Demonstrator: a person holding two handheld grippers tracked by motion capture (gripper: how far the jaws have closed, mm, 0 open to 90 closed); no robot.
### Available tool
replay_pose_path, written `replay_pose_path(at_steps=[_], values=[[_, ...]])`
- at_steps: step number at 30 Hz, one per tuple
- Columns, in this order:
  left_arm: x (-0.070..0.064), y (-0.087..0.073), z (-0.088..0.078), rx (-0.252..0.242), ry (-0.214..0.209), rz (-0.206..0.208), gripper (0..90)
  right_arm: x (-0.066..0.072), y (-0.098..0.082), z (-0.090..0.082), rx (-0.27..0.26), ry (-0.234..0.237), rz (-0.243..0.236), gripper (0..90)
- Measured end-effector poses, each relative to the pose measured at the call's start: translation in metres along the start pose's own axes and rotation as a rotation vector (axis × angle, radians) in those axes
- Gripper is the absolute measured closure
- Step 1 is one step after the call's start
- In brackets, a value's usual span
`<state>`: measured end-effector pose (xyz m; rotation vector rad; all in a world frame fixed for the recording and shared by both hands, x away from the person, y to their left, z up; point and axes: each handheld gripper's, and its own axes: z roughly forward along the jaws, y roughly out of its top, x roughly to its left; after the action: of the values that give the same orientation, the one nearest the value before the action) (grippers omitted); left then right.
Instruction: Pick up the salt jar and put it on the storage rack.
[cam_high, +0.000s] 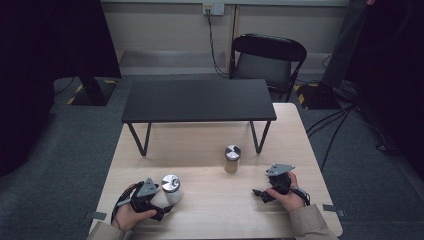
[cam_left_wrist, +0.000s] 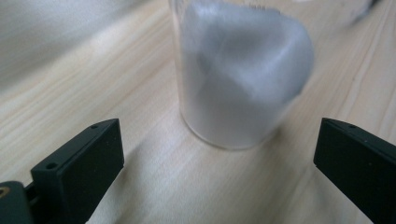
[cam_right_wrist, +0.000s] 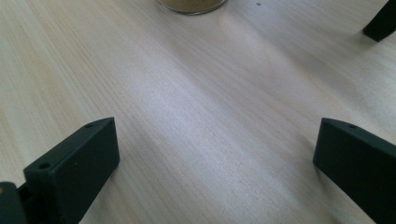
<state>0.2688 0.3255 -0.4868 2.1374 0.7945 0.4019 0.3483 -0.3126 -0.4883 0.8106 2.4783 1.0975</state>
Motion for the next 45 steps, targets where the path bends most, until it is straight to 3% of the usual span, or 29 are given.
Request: replay_pose_path(at_steps=[6,13,27,36,45], values=[[-0.001,0.002,0.003,-0.014,-0.008,0.012,0.9,0.000,0.000,0.000,0.000,0.000,0.000,0.0],[0.000,0.001,0.006,-0.033,-0.023,-0.005,0.9,0.000,0.000,0.000,0.000,0.000,0.000,0.0],[-0.001,0.004,0.013,-0.043,-0.010,-0.016,1.4,0.000,0.000,0.000,0.000,0.000,0.000,0.0],[-0.002,0.002,0.017,-0.070,-0.010,-0.031,8.4,0.000,0.000,0.000,0.000,0.000,0.000,0.0],[-0.001,0.003,0.018,-0.072,-0.015,-0.020,20.8,0.000,0.000,0.000,0.000,0.000,0.000,0.0]])
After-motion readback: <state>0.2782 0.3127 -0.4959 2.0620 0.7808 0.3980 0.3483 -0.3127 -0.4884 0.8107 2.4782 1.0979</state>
